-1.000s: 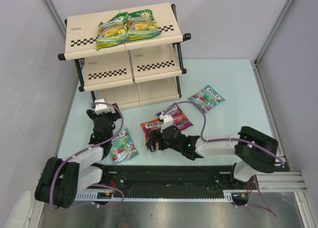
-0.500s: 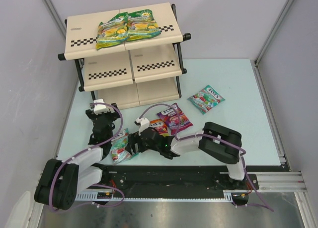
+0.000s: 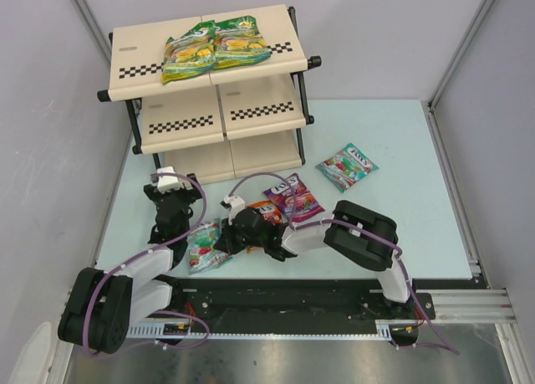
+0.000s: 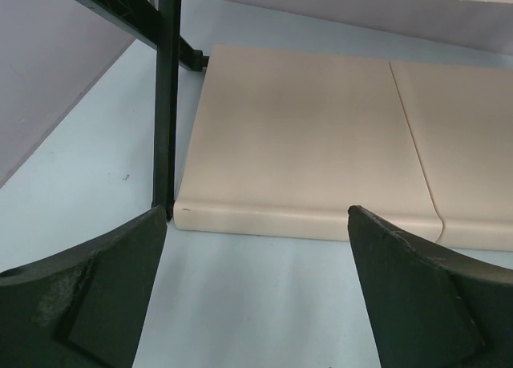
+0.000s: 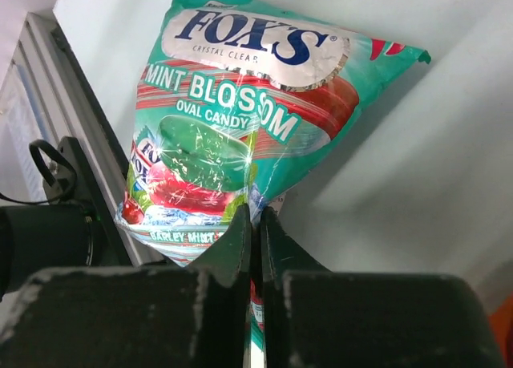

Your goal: Place and organize the candy bags onto the shelf

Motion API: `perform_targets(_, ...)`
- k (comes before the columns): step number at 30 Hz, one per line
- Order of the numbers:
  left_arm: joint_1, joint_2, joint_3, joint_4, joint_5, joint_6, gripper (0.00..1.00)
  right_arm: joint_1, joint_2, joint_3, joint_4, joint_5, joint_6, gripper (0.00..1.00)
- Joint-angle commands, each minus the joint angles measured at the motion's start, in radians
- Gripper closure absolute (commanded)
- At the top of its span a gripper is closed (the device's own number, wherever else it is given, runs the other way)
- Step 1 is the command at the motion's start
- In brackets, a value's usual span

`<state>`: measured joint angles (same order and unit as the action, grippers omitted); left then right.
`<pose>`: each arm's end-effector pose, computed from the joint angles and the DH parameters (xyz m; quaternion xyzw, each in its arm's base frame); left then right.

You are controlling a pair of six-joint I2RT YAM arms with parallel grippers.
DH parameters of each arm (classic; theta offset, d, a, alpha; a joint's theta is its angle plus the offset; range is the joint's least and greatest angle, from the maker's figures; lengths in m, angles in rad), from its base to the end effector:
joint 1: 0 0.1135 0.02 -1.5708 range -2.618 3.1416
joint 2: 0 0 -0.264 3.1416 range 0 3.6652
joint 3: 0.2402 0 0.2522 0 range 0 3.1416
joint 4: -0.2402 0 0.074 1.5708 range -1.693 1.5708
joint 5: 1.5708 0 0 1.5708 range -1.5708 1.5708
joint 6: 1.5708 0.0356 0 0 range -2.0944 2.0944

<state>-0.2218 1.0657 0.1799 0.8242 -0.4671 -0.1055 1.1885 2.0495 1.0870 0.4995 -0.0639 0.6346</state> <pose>0.1979 -0.0282 0.1863 -0.1171 0.7168 0.0578 0.6850 0.1579 0.3987 0.1322 -0.2486 0.8131 0.4322 0.3006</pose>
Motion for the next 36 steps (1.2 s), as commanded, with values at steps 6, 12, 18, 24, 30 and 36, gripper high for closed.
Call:
perform_targets(6, 0.009, -0.044, 0.012, 0.012, 0.019, -0.02, 0.0, 0.002, -0.261, 0.014, -0.26, 0.116, -0.174, 1.0)
perform_targets(12, 0.007, -0.176, 0.047, -0.135, 0.007, -0.075, 0.0, 0.006, -0.302, 0.013, -0.345, 0.177, -0.203, 1.0)
perform_targets(18, 0.006, -0.346, 0.133, -0.373, 0.008, -0.215, 0.0, 0.016, -0.436, -0.012, -0.38, 0.263, -0.246, 1.0)
perform_targets(24, 0.004, -0.496, 0.119, -0.545, 0.036, -0.279, 0.0, 0.0, -0.638, -0.012, -0.403, 0.335, -0.332, 1.0)
perform_targets(30, 0.004, -0.585, 0.072, -0.589, 0.068, -0.316, 0.0, -0.15, -0.747, -0.012, -0.244, 0.185, -0.317, 1.0)
perform_targets(36, 0.004, -0.599, 0.053, -0.593, 0.094, -0.335, 0.0, -0.293, -0.646, 0.033, -0.039, 0.016, -0.253, 1.0)
